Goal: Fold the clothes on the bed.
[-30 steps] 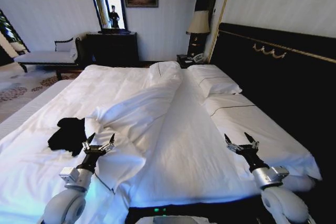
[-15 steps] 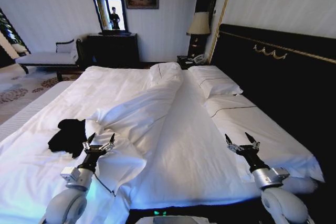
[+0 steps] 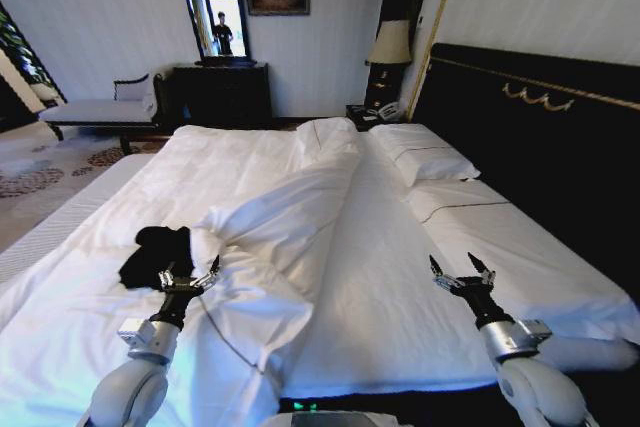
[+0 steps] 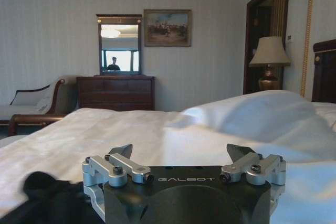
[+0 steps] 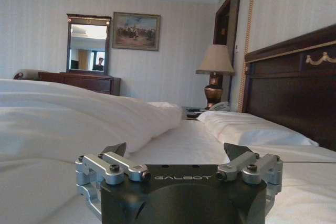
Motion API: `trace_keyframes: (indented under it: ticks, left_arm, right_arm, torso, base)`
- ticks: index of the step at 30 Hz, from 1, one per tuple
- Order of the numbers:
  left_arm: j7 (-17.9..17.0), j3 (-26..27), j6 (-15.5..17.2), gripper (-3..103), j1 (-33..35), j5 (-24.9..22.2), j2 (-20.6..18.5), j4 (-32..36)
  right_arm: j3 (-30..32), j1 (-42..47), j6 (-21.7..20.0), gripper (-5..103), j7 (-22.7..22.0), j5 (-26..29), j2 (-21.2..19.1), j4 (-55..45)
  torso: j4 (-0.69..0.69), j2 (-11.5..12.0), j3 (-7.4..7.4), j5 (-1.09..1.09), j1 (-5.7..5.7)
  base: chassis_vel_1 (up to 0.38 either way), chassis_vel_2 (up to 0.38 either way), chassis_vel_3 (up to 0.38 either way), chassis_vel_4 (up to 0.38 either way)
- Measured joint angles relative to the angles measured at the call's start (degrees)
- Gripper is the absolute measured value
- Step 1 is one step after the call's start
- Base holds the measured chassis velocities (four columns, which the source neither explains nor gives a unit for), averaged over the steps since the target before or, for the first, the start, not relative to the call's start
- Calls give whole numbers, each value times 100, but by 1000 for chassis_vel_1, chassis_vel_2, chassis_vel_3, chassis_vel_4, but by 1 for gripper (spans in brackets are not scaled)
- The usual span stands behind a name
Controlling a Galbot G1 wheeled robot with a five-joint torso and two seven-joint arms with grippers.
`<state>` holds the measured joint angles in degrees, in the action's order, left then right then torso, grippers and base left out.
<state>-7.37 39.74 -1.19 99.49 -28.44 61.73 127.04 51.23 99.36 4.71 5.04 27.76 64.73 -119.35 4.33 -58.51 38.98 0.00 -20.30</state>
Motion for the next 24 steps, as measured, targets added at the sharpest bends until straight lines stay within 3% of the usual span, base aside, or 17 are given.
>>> trace_keyframes:
  ticks: [11, 17, 24]
  left_arm:
    - [-10, 28, -13, 100, 45, 4, 7, 14]
    - [-3, 40, -46, 100, 98, -8, 7, 8]
    - [-2, 42, -50, 100, 89, -17, 9, 7]
  right_arm:
    - [-6, 11, -17, 100, -15, -47, 40, -22]
    - [-6, 22, -20, 100, -35, -97, 71, -23]
    - [-4, 23, -27, 100, -70, -111, 73, -18]
  torso:
    - [-1, 0, 0, -5, 0]
    - [0, 1, 1, 7, 0]
    - [-2, 1, 1, -4, 0]
  base:
    - [231, 222, -215, -218]
    - [-18, -2, 2, -3]
    - [-1, -1, 0, -1]
